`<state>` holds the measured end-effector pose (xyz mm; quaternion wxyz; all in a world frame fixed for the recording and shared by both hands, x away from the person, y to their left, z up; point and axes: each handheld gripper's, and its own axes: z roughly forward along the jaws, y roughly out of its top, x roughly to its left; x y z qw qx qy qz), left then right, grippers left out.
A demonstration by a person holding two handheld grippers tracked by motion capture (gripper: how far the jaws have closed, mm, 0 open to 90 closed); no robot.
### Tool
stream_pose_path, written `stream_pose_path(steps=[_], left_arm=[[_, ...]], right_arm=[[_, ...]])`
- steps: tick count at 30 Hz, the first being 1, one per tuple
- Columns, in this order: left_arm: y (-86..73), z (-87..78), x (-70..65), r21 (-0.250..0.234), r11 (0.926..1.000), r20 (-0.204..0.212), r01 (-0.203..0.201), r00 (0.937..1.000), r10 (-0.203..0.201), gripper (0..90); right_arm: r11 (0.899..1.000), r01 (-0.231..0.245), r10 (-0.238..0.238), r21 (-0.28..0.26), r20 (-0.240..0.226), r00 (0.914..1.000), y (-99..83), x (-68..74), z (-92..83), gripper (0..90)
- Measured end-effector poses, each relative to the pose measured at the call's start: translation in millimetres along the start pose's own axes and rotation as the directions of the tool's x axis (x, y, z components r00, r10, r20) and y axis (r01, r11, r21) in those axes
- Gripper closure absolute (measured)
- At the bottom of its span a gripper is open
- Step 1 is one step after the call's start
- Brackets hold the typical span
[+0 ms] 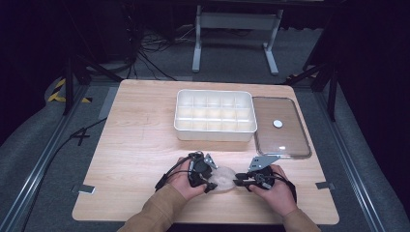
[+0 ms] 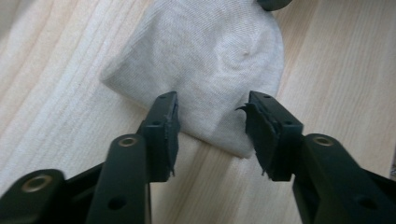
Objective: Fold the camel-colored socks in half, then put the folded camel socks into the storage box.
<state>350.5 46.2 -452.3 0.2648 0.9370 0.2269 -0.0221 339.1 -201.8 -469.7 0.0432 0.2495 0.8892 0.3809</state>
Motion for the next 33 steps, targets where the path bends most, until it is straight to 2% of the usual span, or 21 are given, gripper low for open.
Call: stream_pose_path(steps=[2,6,9,10,15,16,19,21,26,33], left_arm=[[-0.2,-2.8,-0.2,-0.017,0.9997,-0.008,0.015,0.9999,-0.015,48.2],[-0.8,-14.4,0.5,-0.054,0.9985,-0.014,0.010,0.9998,-0.011,46.3],[-2.0,-21.3,0.6,-0.076,0.9969,-0.019,0.020,0.9996,-0.021,45.2],[-4.0,-27.1,2.2,-0.099,0.9945,-0.022,0.035,0.9991,-0.037,45.2],[-7.8,-39.4,3.5,-0.095,0.9945,-0.058,0.044,0.9970,-0.050,45.1],[-8.4,-41.1,3.3,-0.096,0.9941,-0.055,0.050,0.9970,-0.055,44.8],[-9.7,-44.2,3.2,-0.098,0.9935,-0.048,0.057,0.9969,-0.062,44.4],[-10.2,-46.8,2.2,-0.099,0.9924,-0.056,0.073,0.9953,-0.079,44.5],[-10.5,-49.0,2.8,-0.101,0.9925,-0.064,0.069,0.9951,-0.076,44.7],[-11.9,-48.6,4.1,-0.087,0.9931,-0.079,0.079,0.9932,-0.086,44.4]], right_arm=[[1.000,0.000,0.000,0.012,0.004,1.0000,0.2,-0.9,-3.1,71.7],[0.999,-0.009,0.009,-0.032,0.009,0.9999,6.5,-1.4,-14.8,72.5],[0.999,-0.005,0.005,-0.049,0.017,0.9998,11.5,-0.3,-20.2,74.3],[0.999,-0.001,0.002,-0.054,0.020,0.9998,17.0,2.2,-23.7,77.6],[0.999,0.009,-0.009,-0.043,0.011,0.9999,26.0,8.3,-21.9,85.6],[0.999,0.012,-0.011,-0.044,0.009,0.9999,27.4,8.9,-20.6,86.4],[0.999,0.008,-0.008,-0.038,0.008,0.9999,29.3,10.3,-17.6,87.5],[1.000,-0.018,0.018,-0.024,0.000,0.9998,29.5,12.3,-12.6,87.5],[0.998,-0.052,0.052,-0.027,0.003,0.9986,30.4,15.2,-10.8,88.2],[0.998,-0.058,0.059,-0.032,0.013,0.9982,30.7,19.8,-4.4,87.1]])
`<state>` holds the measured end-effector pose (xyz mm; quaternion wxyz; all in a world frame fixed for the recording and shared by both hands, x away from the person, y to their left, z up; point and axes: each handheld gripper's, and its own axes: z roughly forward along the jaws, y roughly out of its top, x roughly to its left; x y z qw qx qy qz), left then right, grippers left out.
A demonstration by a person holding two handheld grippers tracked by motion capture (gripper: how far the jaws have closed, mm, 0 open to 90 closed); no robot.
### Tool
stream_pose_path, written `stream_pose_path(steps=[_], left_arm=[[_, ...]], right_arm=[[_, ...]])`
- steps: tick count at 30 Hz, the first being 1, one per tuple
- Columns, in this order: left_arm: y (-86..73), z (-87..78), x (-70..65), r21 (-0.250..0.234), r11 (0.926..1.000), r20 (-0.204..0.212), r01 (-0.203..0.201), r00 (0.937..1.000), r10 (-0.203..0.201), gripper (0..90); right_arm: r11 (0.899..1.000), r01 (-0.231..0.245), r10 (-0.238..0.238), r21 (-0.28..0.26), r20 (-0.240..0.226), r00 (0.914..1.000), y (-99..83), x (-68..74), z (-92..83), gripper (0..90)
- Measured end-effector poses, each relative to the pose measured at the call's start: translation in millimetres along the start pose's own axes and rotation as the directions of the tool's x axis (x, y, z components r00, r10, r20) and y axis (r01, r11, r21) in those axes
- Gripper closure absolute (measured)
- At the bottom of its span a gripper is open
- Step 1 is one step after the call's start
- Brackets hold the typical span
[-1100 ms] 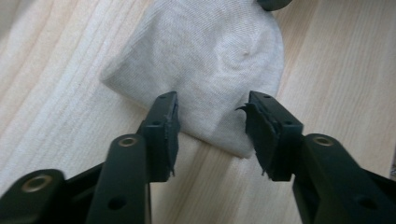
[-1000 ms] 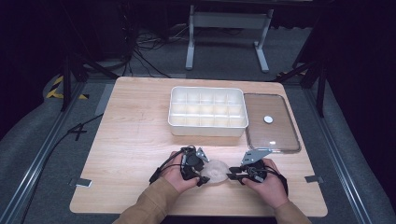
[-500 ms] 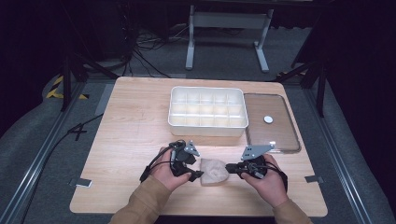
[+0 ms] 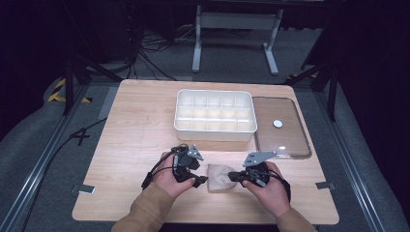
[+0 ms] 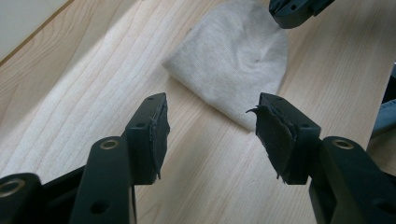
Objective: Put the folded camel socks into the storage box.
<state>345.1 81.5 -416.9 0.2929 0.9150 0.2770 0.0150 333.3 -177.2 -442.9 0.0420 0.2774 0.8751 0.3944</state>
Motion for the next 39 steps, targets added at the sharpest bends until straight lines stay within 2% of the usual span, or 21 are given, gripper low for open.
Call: stream_pose_path(steps=[7,13,19,23,25,29,32,39], left_arm=[[-3.9,6.1,4.3,0.049,0.9987,-0.012,0.017,0.9998,-0.017,43.9],[-9.1,9.4,7.3,0.061,0.9978,-0.029,0.025,0.9993,-0.024,44.2],[-13.1,13.7,8.8,0.074,0.9968,-0.036,0.031,0.9990,-0.028,47.3],[-13.1,20.2,6.7,0.078,0.9970,-0.028,0.000,0.9996,0.003,57.3],[-11.8,24.1,6.5,0.083,0.9964,-0.007,-0.016,0.9998,0.017,65.3],[-7.8,31.7,5.6,0.096,0.9946,-0.005,-0.041,0.9991,0.042,76.4],[-4.3,36.4,2.5,0.109,0.9920,-0.017,-0.064,0.9976,0.067,89.1],[4.2,45.8,-2.2,0.130,0.9874,-0.020,-0.090,0.9955,0.093,89.6]], right_arm=[[1.000,0.005,-0.005,-0.004,0.017,0.9998,-2.2,4.8,11.4,87.1],[1.000,0.007,-0.007,0.017,0.040,0.9992,-6.4,-2.0,22.2,87.2],[1.000,0.007,-0.007,0.023,-0.014,0.9999,-8.2,-11.5,26.3,88.7],[1.000,0.018,-0.017,0.025,-0.026,0.9995,-8.7,-12.3,26.5,89.2],[1.000,0.015,-0.014,0.020,-0.038,0.9992,-9.5,-14.0,26.6,89.4],[1.000,-0.028,0.027,-0.008,-0.098,0.9948,-16.8,-22.4,23.9,89.6],[0.998,-0.048,0.045,-0.029,-0.115,0.9924,-21.1,-25.5,23.1,89.7],[0.998,-0.023,0.018,-0.050,-0.088,0.9960,-23.8,-21.3,22.7,89.7]])
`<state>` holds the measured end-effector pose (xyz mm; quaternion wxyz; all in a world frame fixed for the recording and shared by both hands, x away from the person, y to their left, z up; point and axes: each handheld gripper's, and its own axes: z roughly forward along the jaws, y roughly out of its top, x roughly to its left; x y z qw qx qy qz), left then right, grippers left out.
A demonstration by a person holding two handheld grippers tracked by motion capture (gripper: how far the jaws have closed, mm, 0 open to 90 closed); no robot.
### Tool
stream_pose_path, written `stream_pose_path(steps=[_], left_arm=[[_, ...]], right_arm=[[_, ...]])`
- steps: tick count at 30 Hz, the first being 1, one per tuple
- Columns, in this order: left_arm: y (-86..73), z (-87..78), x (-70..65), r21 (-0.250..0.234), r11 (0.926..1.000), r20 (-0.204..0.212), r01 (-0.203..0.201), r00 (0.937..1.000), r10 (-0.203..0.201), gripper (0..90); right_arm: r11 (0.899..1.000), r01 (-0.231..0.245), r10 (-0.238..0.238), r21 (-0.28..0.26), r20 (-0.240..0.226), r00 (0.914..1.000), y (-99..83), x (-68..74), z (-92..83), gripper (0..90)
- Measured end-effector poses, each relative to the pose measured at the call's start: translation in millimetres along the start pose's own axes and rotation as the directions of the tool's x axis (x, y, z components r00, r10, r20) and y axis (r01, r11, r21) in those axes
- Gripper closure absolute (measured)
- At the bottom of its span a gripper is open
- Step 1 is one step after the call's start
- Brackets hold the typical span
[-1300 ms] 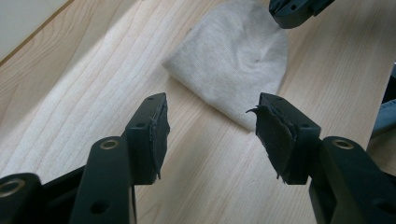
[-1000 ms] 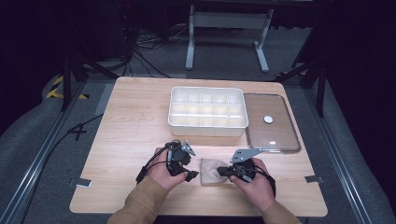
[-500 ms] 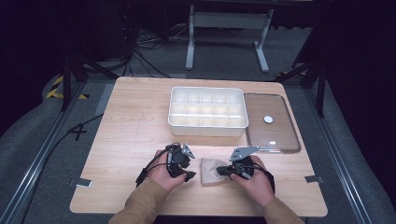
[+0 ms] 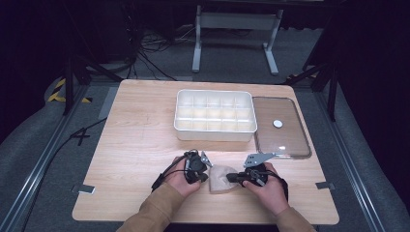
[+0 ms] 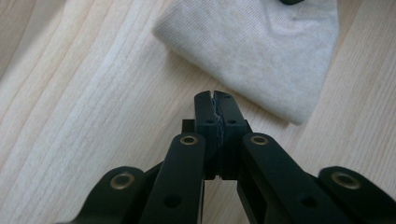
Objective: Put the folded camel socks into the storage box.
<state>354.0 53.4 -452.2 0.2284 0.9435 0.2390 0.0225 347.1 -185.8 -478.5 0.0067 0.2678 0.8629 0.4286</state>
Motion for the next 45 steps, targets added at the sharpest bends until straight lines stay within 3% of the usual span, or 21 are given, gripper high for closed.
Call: stream_pose_path(steps=[11,16,19,23,28,33,37,41,42,45], left_arm=[[6.2,-2.1,-3.3,-0.059,0.9978,0.022,-0.030,0.9993,0.031,87.1],[12.2,-7.0,-10.5,-0.140,0.9873,0.026,-0.074,0.9966,0.078,83.3],[17.1,-6.9,-16.1,-0.161,0.9825,0.031,-0.094,0.9945,0.100,82.4],[19.0,-4.7,-18.4,-0.153,0.9834,0.022,-0.097,0.9946,0.102,78.6],[18.2,-6.1,-17.6,-0.146,0.9844,0.023,-0.098,0.9945,0.103,76.8],[19.2,-7.7,-21.3,-0.143,0.9800,0.001,-0.139,0.9901,0.140,74.1],[16.9,-8.9,-18.2,-0.141,0.9836,-0.001,-0.112,0.9936,0.113,66.5],[15.8,-10.7,-18.5,-0.133,0.9846,-0.007,-0.113,0.9935,0.113,66.2],[15.6,-10.6,-18.3,-0.133,0.9851,-0.008,-0.110,0.9939,0.110,66.0],[15.6,-10.3,-18.1,-0.136,0.9853,-0.009,-0.103,0.9947,0.103,65.9]], right_arm=[[1.000,0.013,-0.012,-0.014,0.050,0.9987,-1.7,7.4,0.3,89.4],[0.996,0.083,-0.087,0.041,0.114,0.9897,4.9,19.3,3.1,89.3],[0.995,0.081,-0.087,0.052,0.123,0.9886,6.1,22.3,4.7,89.3],[0.994,0.085,-0.093,0.063,0.136,0.9864,7.6,24.1,4.8,88.8],[0.994,0.096,-0.100,0.046,0.116,0.9881,8.7,26.6,5.0,87.1],[0.995,0.092,-0.096,0.041,0.094,0.9909,9.8,27.9,10.7,87.9],[0.996,0.079,-0.081,0.033,0.085,0.9931,9.9,26.2,9.7,85.1],[0.995,0.096,-0.099,0.042,0.100,0.9900,13.4,26.8,3.4,83.8],[0.994,0.096,-0.100,0.043,0.117,0.9881,16.8,26.1,-7.1,85.4],[0.995,0.088,-0.092,0.037,0.126,0.9877,17.8,23.3,-16.3,85.9]])
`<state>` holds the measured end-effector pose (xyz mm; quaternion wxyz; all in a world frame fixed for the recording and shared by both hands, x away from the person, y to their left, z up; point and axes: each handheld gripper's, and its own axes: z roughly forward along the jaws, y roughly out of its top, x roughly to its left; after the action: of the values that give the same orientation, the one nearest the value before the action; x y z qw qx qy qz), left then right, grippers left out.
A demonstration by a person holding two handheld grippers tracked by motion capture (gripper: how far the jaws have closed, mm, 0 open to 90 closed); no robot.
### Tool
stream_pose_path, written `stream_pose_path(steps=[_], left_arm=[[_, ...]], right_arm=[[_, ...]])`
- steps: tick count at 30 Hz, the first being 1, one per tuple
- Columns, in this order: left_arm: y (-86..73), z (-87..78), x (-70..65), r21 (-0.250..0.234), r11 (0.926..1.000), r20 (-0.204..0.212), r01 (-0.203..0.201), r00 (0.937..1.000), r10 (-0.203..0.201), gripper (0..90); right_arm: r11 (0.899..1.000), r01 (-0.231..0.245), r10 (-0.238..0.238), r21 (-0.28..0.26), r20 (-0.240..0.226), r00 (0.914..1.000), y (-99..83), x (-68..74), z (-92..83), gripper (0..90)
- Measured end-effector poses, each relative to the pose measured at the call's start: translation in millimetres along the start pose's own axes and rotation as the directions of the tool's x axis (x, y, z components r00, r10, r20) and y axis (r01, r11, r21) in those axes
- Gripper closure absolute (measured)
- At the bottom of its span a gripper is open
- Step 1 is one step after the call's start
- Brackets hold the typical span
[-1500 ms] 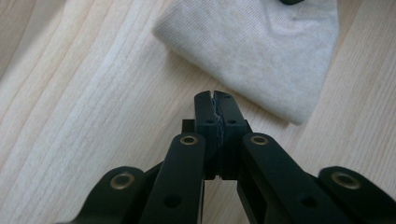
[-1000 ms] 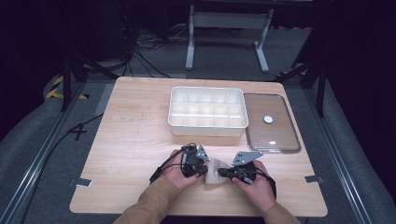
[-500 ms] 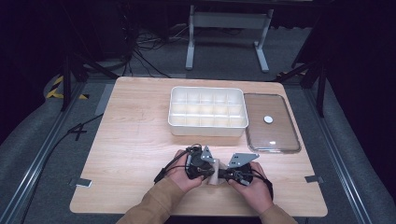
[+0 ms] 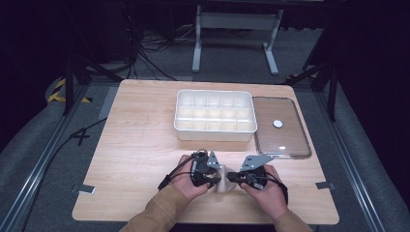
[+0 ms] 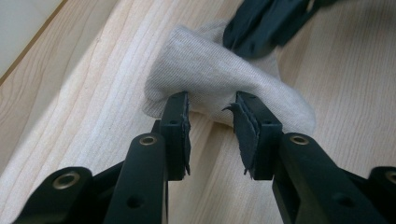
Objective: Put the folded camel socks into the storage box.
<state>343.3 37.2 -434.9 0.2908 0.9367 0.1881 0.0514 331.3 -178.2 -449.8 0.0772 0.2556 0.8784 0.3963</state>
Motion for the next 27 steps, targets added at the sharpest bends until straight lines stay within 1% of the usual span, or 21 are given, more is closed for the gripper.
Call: stream_pose_path(steps=[2,4,5,6,7,8,9,12,14,15,17,20,21,22,23,24,25,27], left_arm=[[0.0,-0.1,0.6,-0.001,1.0000,0.001,0.008,1.0000,-0.008,65.4],[0.1,-0.3,0.9,-0.006,0.9999,0.001,0.009,1.0000,-0.009,65.4],[0.3,-0.4,1.1,-0.007,1.0000,0.002,0.006,1.0000,-0.006,65.4],[0.6,0.0,1.3,-0.008,1.0000,0.004,0.001,1.0000,-0.001,65.4],[0.8,0.5,1.4,-0.008,1.0000,0.006,-0.001,1.0000,0.001,65.3],[0.9,1.2,1.5,-0.009,1.0000,0.008,-0.004,1.0000,0.004,65.0],[0.9,1.2,1.5,-0.009,1.0000,0.008,-0.004,1.0000,0.004,64.6],[1.0,2.1,1.2,-0.010,0.9999,0.008,0.001,1.0000,-0.001,64.2],[1.6,2.2,0.9,-0.013,0.9999,0.009,-0.006,0.9999,0.006,64.0],[2.0,2.6,0.4,-0.017,0.9998,0.009,-0.011,0.9999,0.011,63.9],[2.4,2.7,-0.9,-0.021,0.9997,0.002,-0.009,1.0000,0.009,63.3],[3.2,2.9,-1.3,-0.020,0.9996,0.006,-0.020,0.9998,0.020,62.7],[3.3,3.3,-2.3,-0.020,0.9996,0.001,-0.018,0.9998,0.018,62.4],[3.7,4.0,-2.6,-0.020,0.9994,0.007,-0.027,0.9996,0.027,61.9],[3.9,5.2,-3.7,-0.018,0.9994,0.005,-0.029,0.9995,0.030,61.3],[4.4,7.0,-4.1,-0.010,0.9991,0.012,-0.041,0.9991,0.041,60.7],[4.5,10.0,-5.0,0.002,0.9990,0.015,-0.044,0.9989,0.044,59.2],[4.8,13.3,-6.4,0.009,0.9984,0.008,-0.055,0.9985,0.055,57.5]], right_arm=[[0.999,-0.032,0.032,0.003,0.023,0.9992,-2.9,-6.1,-11.3,87.2],[0.996,-0.088,0.087,0.014,0.057,0.9946,-9.5,-15.7,-19.1,87.9],[0.993,-0.117,0.115,0.023,0.070,0.9909,-13.8,-20.9,-19.7,88.0],[0.991,-0.133,0.131,0.033,0.073,0.9887,-16.6,-23.3,-18.2,88.0],[0.989,-0.140,0.137,0.045,0.065,0.9884,-18.8,-24.0,-14.4,88.0],[0.989,-0.140,0.137,0.056,0.053,0.9891,-19.5,-23.0,-10.7,87.9],[0.989,-0.140,0.137,0.056,0.053,0.9891,-19.5,-23.0,-10.7,87.9],[0.990,-0.111,0.109,0.083,0.029,0.9936,-16.8,-15.1,1.4,88.1],[0.991,-0.099,0.097,0.095,0.020,0.9951,-14.7,-10.8,6.9,88.0],[0.991,-0.093,0.091,0.096,0.019,0.9956,-14.1,-9.5,8.5,88.0],[0.991,-0.088,0.088,0.097,0.010,0.9961,-12.6,-6.6,11.4,87.6],[0.992,-0.090,0.091,0.093,-0.008,0.9958,-11.0,-2.8,14.5,87.1],[0.992,-0.087,0.088,0.092,-0.010,0.9960,-10.8,-2.1,15.3,87.0],[0.992,-0.089,0.090,0.093,-0.011,0.9959,-10.5,-1.5,15.8,87.0],[0.992,-0.087,0.089,0.092,-0.011,0.9960,-10.4,-1.1,16.4,87.0],[0.992,-0.089,0.091,0.092,-0.015,0.9958,-10.2,-0.5,16.9,87.0],[0.992,-0.089,0.091,0.092,-0.018,0.9957,-10.2,0.1,17.3,87.1],[0.993,-0.080,0.082,0.092,-0.016,0.9965,-10.1,0.8,17.9,87.1]])
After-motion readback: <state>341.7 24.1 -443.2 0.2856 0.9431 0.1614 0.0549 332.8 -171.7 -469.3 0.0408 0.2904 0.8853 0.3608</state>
